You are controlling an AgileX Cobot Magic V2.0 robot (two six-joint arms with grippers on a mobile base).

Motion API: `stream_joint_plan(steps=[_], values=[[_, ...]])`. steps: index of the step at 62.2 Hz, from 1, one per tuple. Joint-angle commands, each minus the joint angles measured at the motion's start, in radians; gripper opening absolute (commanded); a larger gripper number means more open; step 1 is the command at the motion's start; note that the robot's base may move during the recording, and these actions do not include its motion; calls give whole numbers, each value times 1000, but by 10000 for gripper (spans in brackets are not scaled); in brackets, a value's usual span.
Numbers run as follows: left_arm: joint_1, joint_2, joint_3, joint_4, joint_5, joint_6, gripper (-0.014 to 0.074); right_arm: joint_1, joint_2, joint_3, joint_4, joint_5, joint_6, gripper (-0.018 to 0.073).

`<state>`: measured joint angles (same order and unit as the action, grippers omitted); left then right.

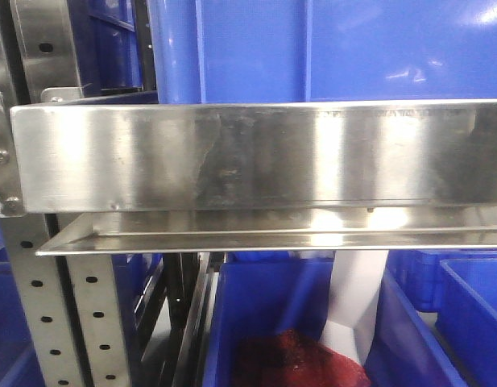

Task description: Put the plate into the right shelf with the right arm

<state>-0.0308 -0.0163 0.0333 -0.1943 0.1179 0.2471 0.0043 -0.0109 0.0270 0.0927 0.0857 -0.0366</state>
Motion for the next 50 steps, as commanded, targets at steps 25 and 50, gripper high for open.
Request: stream_joint_plan(steps=[25, 50], values=[[-3, -11, 8, -6, -85, -3, -47, -6, -13, -5, -1, -131, -11, 28], [-3, -11, 8, -6, -85, -3, -47, -6, -13, -5, -1, -131, -11, 28]])
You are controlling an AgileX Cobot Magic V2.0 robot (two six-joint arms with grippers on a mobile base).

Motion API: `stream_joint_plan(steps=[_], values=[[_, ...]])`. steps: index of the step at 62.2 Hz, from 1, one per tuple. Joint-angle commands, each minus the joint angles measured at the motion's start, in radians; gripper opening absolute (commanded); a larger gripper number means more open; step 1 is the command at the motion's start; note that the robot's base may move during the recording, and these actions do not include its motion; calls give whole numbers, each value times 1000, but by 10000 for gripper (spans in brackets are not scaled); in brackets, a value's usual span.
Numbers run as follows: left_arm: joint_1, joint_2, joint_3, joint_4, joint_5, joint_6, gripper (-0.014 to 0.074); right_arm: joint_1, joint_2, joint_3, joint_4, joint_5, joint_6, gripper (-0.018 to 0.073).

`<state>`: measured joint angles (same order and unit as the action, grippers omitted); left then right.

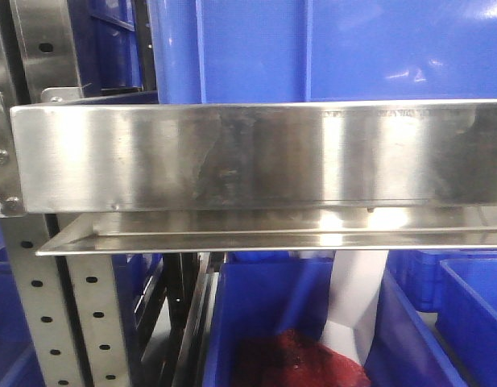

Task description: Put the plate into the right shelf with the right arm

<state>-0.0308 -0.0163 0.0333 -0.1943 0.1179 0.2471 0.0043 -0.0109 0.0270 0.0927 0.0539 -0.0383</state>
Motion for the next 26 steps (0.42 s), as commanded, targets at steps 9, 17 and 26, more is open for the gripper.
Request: stream_joint_plan(steps=[9, 17, 26], values=[[-3, -11, 8, -6, -85, -3, -47, -6, -13, -5, -1, -99, -9, 28], [-3, -11, 8, -6, -85, -3, -47, -6, -13, -5, -1, -99, -9, 28], [-3, -11, 8, -6, -85, -3, -47, -6, -13, -5, -1, -99, -9, 28]])
